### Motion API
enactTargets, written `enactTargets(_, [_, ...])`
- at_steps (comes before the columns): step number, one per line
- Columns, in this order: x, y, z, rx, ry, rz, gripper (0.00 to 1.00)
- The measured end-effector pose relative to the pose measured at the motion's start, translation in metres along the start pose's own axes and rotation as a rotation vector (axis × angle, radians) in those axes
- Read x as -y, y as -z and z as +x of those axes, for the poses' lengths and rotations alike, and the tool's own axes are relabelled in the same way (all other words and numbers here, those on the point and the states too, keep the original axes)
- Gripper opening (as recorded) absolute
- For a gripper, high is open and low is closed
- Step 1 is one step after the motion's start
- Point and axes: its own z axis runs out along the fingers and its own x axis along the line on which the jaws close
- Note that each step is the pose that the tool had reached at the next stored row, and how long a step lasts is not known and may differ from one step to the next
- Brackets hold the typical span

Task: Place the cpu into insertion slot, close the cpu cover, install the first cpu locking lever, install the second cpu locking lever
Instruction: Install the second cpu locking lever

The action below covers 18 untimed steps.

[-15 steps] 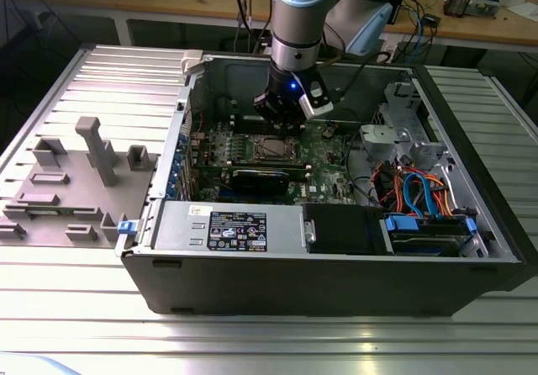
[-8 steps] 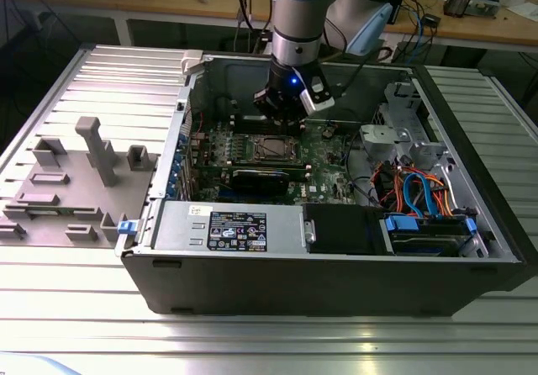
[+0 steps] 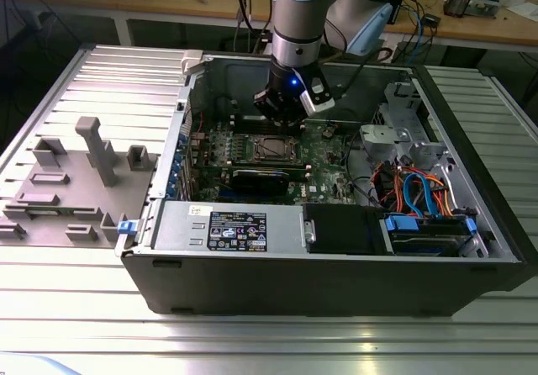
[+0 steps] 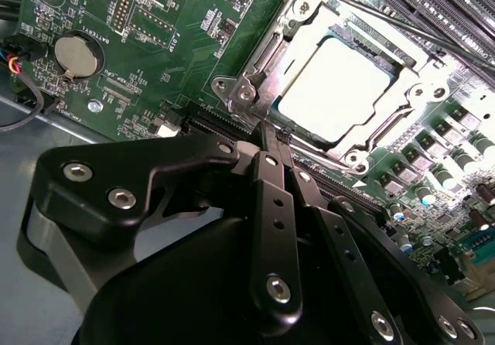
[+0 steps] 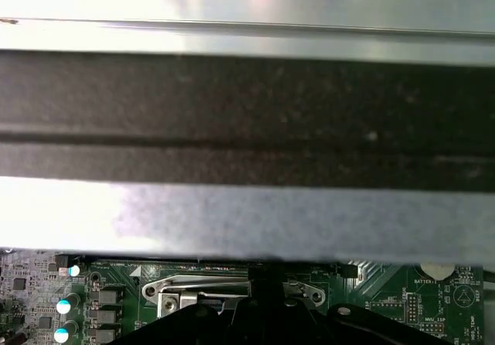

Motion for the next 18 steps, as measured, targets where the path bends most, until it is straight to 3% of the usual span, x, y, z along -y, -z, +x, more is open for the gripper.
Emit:
enactTargets(9, [0.0006, 0.0001, 0.0, -0.0001, 0.0, 0.0002, 0.11])
enactTargets(18, [0.0092, 0.0004, 0.0003, 0.0, 0.0, 0.0, 0.11])
